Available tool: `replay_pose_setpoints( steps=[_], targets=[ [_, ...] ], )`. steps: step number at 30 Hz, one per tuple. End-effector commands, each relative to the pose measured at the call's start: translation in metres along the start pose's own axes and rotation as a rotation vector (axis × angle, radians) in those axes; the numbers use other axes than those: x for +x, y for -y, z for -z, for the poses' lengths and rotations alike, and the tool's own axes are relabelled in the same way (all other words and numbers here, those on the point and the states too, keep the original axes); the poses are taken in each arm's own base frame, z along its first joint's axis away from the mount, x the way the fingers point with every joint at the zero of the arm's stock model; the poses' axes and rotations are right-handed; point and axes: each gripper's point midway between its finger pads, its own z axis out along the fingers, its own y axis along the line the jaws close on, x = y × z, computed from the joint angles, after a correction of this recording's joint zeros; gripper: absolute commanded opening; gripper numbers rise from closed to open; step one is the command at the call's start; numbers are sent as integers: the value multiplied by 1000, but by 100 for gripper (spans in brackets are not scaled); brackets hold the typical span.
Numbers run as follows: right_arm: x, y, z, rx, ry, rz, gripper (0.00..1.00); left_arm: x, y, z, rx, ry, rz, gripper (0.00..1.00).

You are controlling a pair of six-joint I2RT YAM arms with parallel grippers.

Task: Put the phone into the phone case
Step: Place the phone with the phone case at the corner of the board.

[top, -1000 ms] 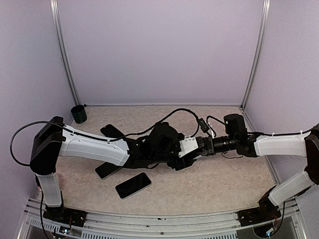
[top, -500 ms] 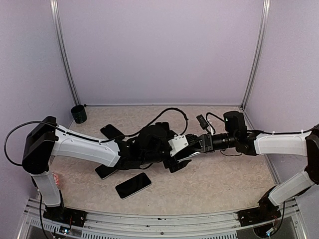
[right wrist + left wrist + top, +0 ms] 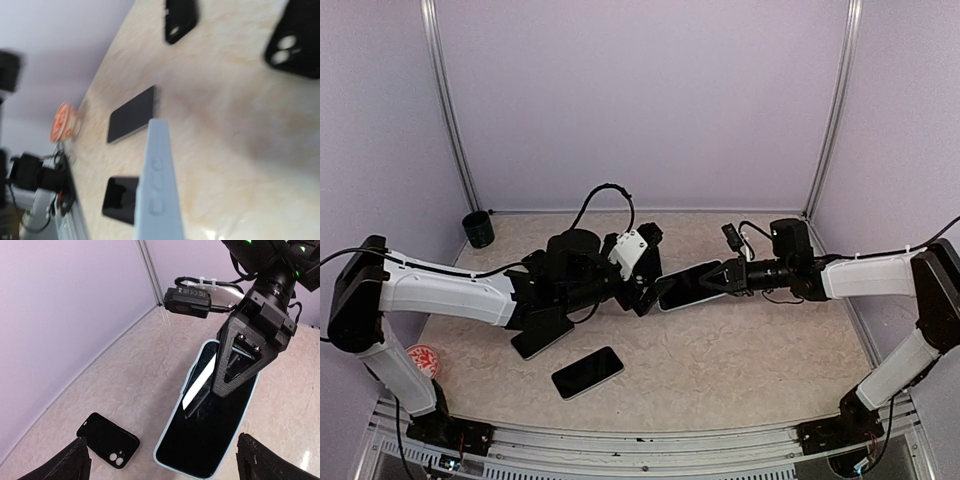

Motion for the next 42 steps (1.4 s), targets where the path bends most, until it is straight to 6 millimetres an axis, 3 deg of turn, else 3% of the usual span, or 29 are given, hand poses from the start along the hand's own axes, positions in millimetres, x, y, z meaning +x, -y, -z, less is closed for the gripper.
replay_pose_setpoints(
  steps=[1, 13, 23, 31, 42],
  targets=[
    [-44, 5, 8, -33, 95, 34, 0, -14, -16, 16, -66, 59, 89, 99],
    [-97, 90, 15, 110, 131, -65, 0, -2, -21, 35, -88, 48, 152, 99],
    [-137, 148, 26, 158, 129, -114, 0, -1, -22, 48, -85, 61, 179, 99],
    [-167, 183, 32, 195, 128, -129, 0, 1, -21, 53, -83, 57, 191, 99],
    [-188, 223, 17, 207, 99, -156, 0, 3, -13, 53, -76, 42, 198, 99]
  ],
)
